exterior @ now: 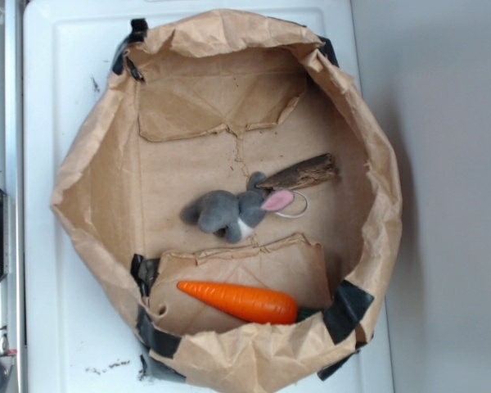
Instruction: Grab the wood chip.
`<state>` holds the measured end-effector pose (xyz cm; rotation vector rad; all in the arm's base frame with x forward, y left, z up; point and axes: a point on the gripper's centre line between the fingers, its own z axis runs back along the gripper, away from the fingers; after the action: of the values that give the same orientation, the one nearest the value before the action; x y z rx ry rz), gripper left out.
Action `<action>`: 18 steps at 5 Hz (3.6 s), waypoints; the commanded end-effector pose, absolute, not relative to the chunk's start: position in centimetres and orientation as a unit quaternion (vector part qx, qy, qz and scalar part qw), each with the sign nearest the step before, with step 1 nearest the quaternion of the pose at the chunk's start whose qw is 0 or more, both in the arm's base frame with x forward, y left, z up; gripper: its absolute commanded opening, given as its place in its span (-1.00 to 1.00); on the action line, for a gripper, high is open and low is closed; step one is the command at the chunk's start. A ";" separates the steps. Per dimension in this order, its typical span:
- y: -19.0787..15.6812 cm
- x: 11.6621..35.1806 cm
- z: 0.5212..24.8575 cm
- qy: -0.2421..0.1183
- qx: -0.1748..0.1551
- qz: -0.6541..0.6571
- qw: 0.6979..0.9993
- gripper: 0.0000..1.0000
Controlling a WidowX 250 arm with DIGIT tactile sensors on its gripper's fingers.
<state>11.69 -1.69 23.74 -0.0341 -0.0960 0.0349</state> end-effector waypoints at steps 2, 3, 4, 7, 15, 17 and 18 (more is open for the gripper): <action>0.1 16.7 23.0 -0.073 -0.053 0.041 0.995 1.00; 1.4 21.6 20.8 -0.069 -0.063 0.058 0.994 1.00; 1.4 21.6 20.8 -0.069 -0.063 0.058 0.994 1.00; 0.7 24.3 15.9 -0.072 -0.016 0.090 0.993 1.00; 3.5 34.2 4.0 -0.014 0.050 0.082 0.995 -1.00; 3.4 29.5 9.1 -0.033 -0.013 0.043 0.998 -1.00; 3.6 27.3 10.7 -0.052 -0.032 0.026 0.998 -1.00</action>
<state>27.22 2.48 9.55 -0.0737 -0.0461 0.0309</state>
